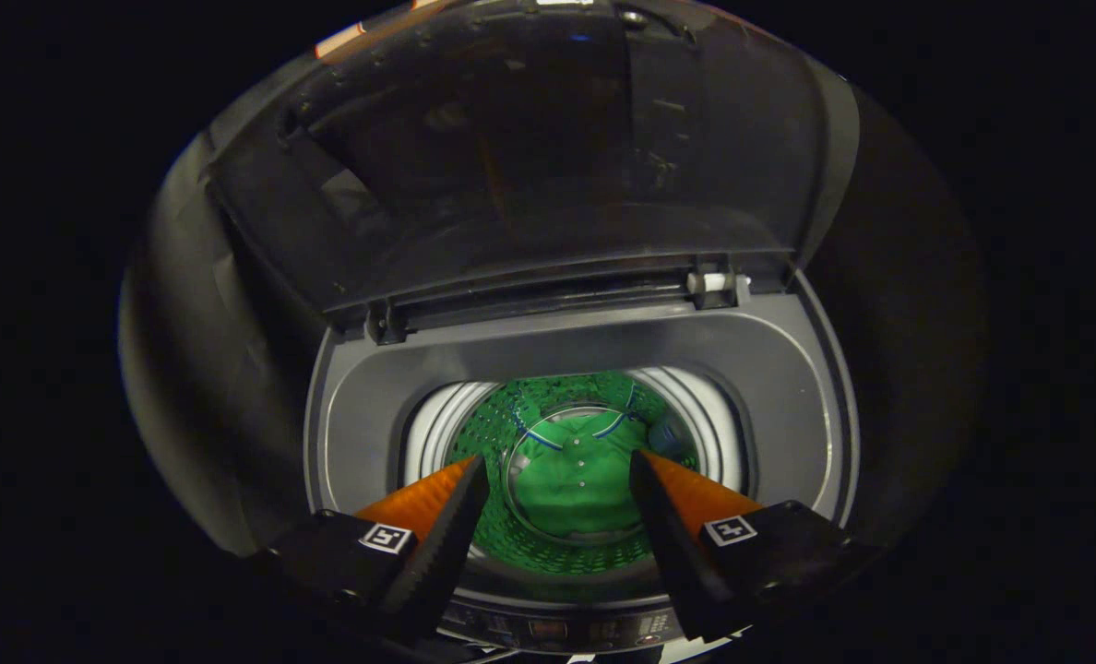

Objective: Put the clothes into the washing machine and then close the washing machine lid.

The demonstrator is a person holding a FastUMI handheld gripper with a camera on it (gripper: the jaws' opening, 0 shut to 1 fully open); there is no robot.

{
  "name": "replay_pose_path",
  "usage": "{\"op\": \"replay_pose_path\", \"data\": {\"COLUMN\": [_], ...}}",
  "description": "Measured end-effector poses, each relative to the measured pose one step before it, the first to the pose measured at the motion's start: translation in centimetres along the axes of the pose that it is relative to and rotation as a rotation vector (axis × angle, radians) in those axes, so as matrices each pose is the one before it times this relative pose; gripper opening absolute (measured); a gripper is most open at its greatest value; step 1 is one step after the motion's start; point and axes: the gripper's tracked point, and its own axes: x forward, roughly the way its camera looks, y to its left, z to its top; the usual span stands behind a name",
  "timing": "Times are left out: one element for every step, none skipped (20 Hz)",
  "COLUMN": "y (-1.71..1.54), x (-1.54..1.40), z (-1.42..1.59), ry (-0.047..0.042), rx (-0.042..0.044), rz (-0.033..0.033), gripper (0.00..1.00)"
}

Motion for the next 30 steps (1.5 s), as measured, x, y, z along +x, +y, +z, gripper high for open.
{"op": "replay_pose_path", "data": {"y": [0.212,0.161,0.146,0.211,0.162,0.197,0.488,0.287,0.297,0.328,0.514,0.466,0.448,0.33,0.041,0.073,-0.231,0.027,0.234,0.011,-0.076,-0.203,-0.132,-0.111,-0.162,-0.278,-0.324,-0.226,-0.054,-0.285], "x": [-0.965,-1.056,-1.185,-0.935,-1.185,-1.142,-1.193,-0.924,-0.986,-0.812,-0.792,-0.695,-0.577,-0.278,-0.185,-0.067,-0.364,0.005,-0.109,0.271,0.456,0.572,0.956,0.996,0.983,0.897,0.602,0.925,0.914,0.914], "z": [0.264,0.391,0.375,0.682,0.687,1.054,1.004,1.357,1.247,1.561,1.627,1.593,1.367,1.485,1.371,1.338,1.423,1.109,1.411,1.4,1.323,1.175,0.564,0.447,0.191,0.176,-0.167,0.056,-0.167,-0.256], "ry": [-0.01298,-0.01259,-0.01297,-0.01969,-0.01832,-0.02128,-0.02475,-0.02736,-0.02716,-0.02833,-0.02601,-0.02662,-0.03068,-0.02514,-0.03154,-0.01737,-0.02183,-0.01194,-0.01735,-0.02171,-0.01446,-0.01537,-0.0031,-0.00133,0.00325,0.0065,0.00629,0.01048,0.00901,0.01179], "rx": [-0.00724,-0.00502,-0.00416,-0.00378,-0.00733,-0.00341,-0.00439,-0.00808,-0.01297,-0.01445,-0.00712,-0.00153,-0.00002,-0.0133,-0.01529,-0.02737,-0.02405,-0.01625,-0.00626,-0.00026,-0.00617,-0.00885,-0.00915,-0.00308,-0.00058,0.00227,0.00241,0.0037,0.00441,0.003], "rz": [0.00295,0.00167,0.00383,0.00358,0.00791,0.00543,0.00872,0.00441,0.00151,-0.00017,0.00109,0.0081,0.00604,0.00207,-0.0046,-0.00343,-0.00655,-0.00212,0.00179,0.0027,0.00266,-0.00209,-0.0065,-0.00295,-0.00447,-0.00044,-0.0074,-0.00773,-0.00505,-0.00787], "gripper": [0.99,0.99,0.99,0.99,0.99,0.99,0.99,0.99,0.99,0.99,0.99,0.99,0.99,0.99,0.99,0.99,0.99,0.99,0.99,0.99,0.99,0.98,0.99,0.99,0.98,0.99,0.99,0.99,0.99,0.99]}}
